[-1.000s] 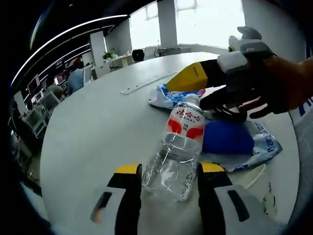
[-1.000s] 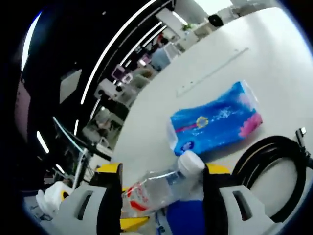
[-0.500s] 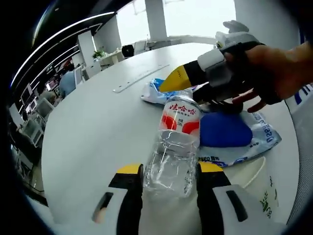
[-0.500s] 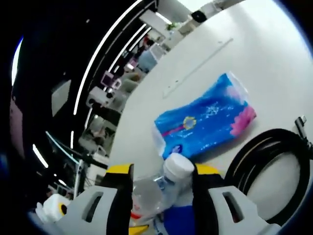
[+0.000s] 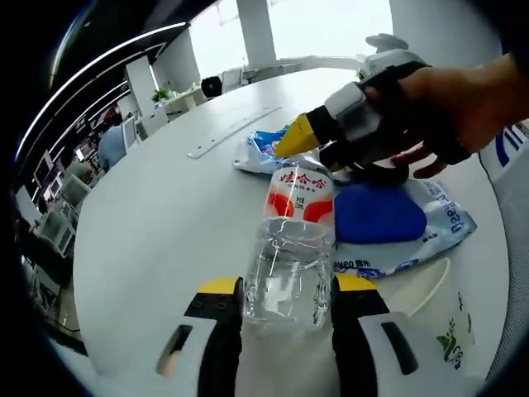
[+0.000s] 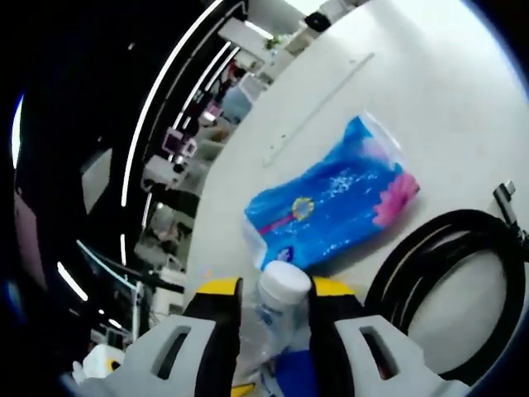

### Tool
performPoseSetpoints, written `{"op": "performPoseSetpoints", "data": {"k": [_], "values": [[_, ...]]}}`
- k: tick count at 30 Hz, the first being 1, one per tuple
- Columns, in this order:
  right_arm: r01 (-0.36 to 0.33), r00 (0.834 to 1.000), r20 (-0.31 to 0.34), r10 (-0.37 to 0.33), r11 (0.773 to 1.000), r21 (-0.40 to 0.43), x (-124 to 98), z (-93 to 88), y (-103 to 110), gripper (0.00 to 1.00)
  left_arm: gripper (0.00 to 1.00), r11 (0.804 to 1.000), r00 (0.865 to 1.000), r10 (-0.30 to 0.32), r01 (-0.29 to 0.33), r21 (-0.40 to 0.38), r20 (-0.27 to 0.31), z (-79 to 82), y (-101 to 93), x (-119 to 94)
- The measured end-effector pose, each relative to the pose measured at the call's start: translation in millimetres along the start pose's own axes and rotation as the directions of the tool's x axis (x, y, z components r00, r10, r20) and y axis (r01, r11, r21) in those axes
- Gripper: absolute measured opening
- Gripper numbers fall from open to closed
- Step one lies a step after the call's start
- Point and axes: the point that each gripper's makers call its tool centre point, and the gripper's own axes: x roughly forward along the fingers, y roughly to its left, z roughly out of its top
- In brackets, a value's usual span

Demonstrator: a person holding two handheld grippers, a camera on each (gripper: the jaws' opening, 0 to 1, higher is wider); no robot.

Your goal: Arrange the tabletop items into an orderly group along one side of the table until the central work area is clear of visible clutter.

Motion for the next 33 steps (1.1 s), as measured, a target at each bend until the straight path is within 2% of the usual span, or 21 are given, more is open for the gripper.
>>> {"op": "performPoseSetpoints", "data": {"k": [6, 8, 9, 13, 18, 21, 27, 33], "values": [[-0.023, 1.000, 0.000, 0.023, 0.999, 0.041, -0.8, -1.1, 7.5, 0.26, 0.39, 1.000, 1.000, -0.018, 0.018, 0.005, 0.000, -2.1, -2.1, 0.8], [-0.048, 0.998, -0.035, 0.051, 0.996, 0.081, 1.6, -9.9, 14.0, 0.28, 0.39, 1.000, 1.000, -0.027, 0.027, 0.004, 0.004, -2.6, -4.2, 1.8], [-0.034, 0.999, -0.016, 0.035, 0.999, 0.038, 2.2, -5.8, 11.9, 0.28, 0.38, 0.999, 1.000, -0.022, 0.022, 0.028, 0.004, -2.6, -4.1, 2.2], [-0.041, 0.999, -0.006, 0.042, 0.996, 0.078, 5.5, -2.9, 12.4, 0.27, 0.38, 0.999, 1.000, -0.022, 0.022, 0.031, -0.005, -3.2, -5.1, 2.6], [-0.045, 0.999, -0.007, 0.046, 0.996, 0.079, 5.1, -2.0, 13.4, 0.26, 0.38, 0.999, 1.000, -0.031, 0.031, 0.031, -0.002, -3.5, -4.6, 2.9], [-0.049, 0.999, 0.005, 0.049, 0.991, 0.127, 6.7, 0.6, 11.1, 0.24, 0.38, 0.999, 0.999, -0.036, 0.036, 0.032, 0.002, -3.3, -4.5, 3.2], [-0.058, 0.998, 0.014, 0.056, 0.986, 0.159, 7.3, 1.8, 11.2, 0.22, 0.38, 0.999, 0.999, -0.034, 0.034, 0.033, 0.002, -3.4, -4.2, 3.5], [-0.079, 0.997, 0.028, 0.076, 0.988, 0.135, 3.9, 2.2, 16.8, 0.21, 0.38, 0.999, 1.000, -0.030, 0.030, 0.019, 0.009, -3.7, -4.3, 3.4]]}}
